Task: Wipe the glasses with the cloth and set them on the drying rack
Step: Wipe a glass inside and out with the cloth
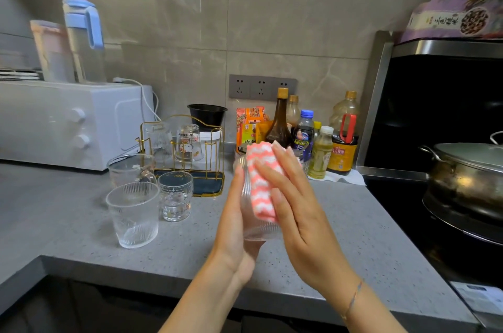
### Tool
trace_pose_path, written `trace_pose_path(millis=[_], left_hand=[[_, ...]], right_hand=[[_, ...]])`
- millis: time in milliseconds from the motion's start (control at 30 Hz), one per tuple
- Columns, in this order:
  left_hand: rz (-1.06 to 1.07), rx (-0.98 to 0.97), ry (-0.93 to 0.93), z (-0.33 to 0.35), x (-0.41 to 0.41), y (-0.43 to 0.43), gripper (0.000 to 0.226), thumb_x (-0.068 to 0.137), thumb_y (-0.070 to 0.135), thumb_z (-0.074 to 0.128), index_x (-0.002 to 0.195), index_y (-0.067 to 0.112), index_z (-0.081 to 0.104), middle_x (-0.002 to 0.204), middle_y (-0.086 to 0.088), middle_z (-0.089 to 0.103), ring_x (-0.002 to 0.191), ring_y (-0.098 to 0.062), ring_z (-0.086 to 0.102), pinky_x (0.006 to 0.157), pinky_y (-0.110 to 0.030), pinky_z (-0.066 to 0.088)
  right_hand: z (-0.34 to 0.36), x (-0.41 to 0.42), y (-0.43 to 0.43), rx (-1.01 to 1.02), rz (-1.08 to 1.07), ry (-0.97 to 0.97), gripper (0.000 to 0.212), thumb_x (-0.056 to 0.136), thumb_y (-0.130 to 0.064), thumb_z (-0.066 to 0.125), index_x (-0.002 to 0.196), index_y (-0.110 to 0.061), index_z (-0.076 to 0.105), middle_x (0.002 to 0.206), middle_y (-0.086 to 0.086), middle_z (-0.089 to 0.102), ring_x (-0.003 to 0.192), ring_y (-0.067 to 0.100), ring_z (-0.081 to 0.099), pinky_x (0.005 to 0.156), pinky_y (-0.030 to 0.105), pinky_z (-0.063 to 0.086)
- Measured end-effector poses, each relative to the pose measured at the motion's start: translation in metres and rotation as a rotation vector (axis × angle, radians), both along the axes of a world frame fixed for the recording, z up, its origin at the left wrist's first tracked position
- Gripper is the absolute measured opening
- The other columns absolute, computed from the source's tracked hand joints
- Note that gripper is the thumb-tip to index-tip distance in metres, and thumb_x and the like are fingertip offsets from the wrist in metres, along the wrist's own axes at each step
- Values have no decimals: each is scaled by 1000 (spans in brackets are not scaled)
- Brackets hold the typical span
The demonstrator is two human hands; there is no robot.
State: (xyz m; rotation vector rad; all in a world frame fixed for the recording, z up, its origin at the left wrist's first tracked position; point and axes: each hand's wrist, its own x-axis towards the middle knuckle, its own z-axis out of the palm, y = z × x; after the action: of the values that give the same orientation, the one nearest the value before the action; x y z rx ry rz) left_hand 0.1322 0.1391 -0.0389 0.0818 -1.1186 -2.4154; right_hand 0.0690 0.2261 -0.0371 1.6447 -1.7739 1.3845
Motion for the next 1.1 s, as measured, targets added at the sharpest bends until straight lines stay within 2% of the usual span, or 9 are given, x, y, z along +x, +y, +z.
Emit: trace_pose_path(millis=[100, 233, 333, 467, 533, 600, 733, 933, 1100], left_hand=[[-21, 26, 28, 1, -1, -2, 61, 91, 60, 40, 123, 13, 63, 116, -9, 71, 102, -19, 70, 84, -31, 57], [-20, 20, 6, 1, -2, -5, 69, 89, 66, 38, 119, 10, 66, 109, -13, 72, 95, -23, 71, 80, -36, 58], [-42, 16, 1, -3, -2, -4, 72, 86, 69, 40, 119, 11, 67, 111, -14, 72, 95, -25, 72, 76, -35, 58], [-51, -8, 22, -5, -3, -3, 67, 85, 68, 40, 113, 16, 72, 111, -11, 72, 97, -22, 71, 73, -32, 59], [-62, -15, 50, -3, -3, -2, 62, 87, 65, 39, 102, 19, 78, 112, -8, 72, 99, -19, 71, 77, -30, 59], [-38, -56, 55, -4, -2, -3, 54, 90, 62, 37, 99, 28, 78, 114, -3, 72, 103, -17, 69, 84, -31, 55], [-7, -111, -22, -13, -3, -2, 55, 89, 63, 41, 124, 28, 65, 124, -5, 68, 116, -23, 63, 102, -45, 45], [23, -180, -18, -11, 0, 1, 50, 92, 58, 48, 129, 27, 60, 121, -5, 69, 115, -23, 64, 94, -41, 48], [12, -91, -27, -10, 1, 2, 50, 86, 56, 50, 115, 21, 70, 113, -8, 72, 106, -23, 69, 97, -41, 48]], right_hand=[[-9, 6, 1, -16, 25, -1, 40, 101, -30, 29, 138, -29, 46, 157, -15, 20, 147, 10, 9, 119, 30, 12], [-28, 14, 3, -73, 32, 28, 36, 98, -33, 40, 133, -28, 49, 157, -9, 22, 148, 18, 10, 119, 34, 13], [-38, 18, 2, -83, -51, 49, 37, 97, -43, 43, 133, -36, 48, 158, -8, 19, 148, 21, 8, 119, 29, 14], [-33, 22, 1, -34, -120, 16, 43, 94, -48, 42, 137, -47, 39, 159, -18, 6, 148, 13, -1, 114, 25, 13], [-25, 21, 0, -24, -103, -3, 46, 94, -46, 40, 139, -48, 35, 159, -20, 2, 148, 10, -4, 114, 23, 9], [-15, 16, -1, -33, -72, -32, 47, 95, -48, 37, 141, -49, 31, 158, -20, -1, 147, 9, -7, 115, 29, 8], [3, -4, -3, -44, -59, -140, 48, 94, -46, 31, 141, -54, 25, 156, -27, 0, 144, -2, -11, 117, 32, 5], [-2, -7, -5, -23, -18, -156, 50, 98, -41, 30, 147, -42, 22, 157, -26, 1, 146, 4, -6, 119, 48, 10], [-25, 8, 3, 11, 12, -118, 51, 99, -40, 30, 149, -34, 25, 159, -20, 5, 147, 7, -3, 121, 42, 9]])
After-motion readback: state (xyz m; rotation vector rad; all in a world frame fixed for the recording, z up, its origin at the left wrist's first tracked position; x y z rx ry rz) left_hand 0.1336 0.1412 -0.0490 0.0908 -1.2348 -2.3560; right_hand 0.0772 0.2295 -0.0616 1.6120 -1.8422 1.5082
